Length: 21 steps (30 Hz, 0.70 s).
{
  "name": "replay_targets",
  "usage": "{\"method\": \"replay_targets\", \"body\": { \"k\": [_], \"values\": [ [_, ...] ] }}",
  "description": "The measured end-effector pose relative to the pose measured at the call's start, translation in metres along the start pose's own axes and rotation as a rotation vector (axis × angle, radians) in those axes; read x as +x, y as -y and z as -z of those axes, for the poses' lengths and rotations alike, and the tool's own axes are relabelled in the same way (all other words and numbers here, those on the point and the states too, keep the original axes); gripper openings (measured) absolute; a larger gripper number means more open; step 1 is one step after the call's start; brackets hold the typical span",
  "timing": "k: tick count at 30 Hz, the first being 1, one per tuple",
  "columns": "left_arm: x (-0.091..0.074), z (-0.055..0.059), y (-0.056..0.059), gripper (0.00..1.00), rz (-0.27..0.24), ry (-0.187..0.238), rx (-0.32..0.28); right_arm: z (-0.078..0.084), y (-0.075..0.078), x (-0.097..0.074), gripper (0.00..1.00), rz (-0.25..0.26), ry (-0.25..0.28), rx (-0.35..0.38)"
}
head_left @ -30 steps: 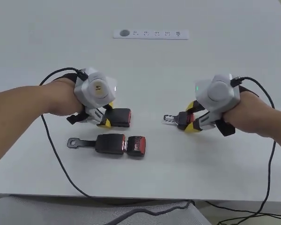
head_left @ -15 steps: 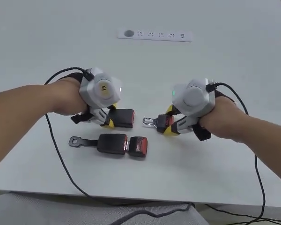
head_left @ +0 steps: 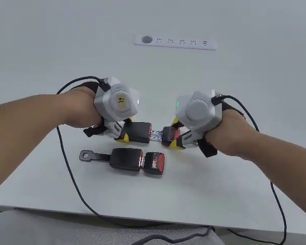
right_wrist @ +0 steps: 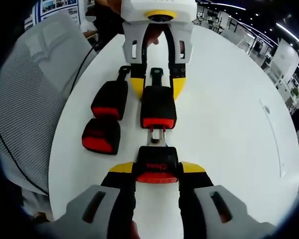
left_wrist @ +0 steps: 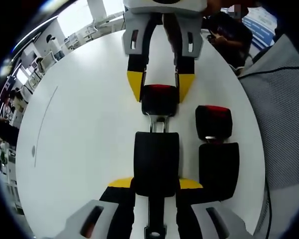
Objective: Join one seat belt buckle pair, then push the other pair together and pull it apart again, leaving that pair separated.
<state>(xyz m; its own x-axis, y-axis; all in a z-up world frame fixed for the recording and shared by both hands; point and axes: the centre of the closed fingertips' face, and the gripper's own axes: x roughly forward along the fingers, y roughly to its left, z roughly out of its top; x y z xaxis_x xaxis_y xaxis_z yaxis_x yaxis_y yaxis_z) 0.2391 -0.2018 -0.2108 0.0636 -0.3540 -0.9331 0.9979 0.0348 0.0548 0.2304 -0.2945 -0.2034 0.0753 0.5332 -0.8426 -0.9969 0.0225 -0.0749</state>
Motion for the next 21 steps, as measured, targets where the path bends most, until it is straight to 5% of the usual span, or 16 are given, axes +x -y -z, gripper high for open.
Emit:
{"method": "replay_targets", "body": {
  "k": [21],
  "values": [
    [-0.0032, -0.0066, 0.0054, 0.31, 0.017, 0.012, 0.016, -0.0056, 0.0009, 0.0056, 0.29, -0.018, 0.017, 0.023]
  ]
}}
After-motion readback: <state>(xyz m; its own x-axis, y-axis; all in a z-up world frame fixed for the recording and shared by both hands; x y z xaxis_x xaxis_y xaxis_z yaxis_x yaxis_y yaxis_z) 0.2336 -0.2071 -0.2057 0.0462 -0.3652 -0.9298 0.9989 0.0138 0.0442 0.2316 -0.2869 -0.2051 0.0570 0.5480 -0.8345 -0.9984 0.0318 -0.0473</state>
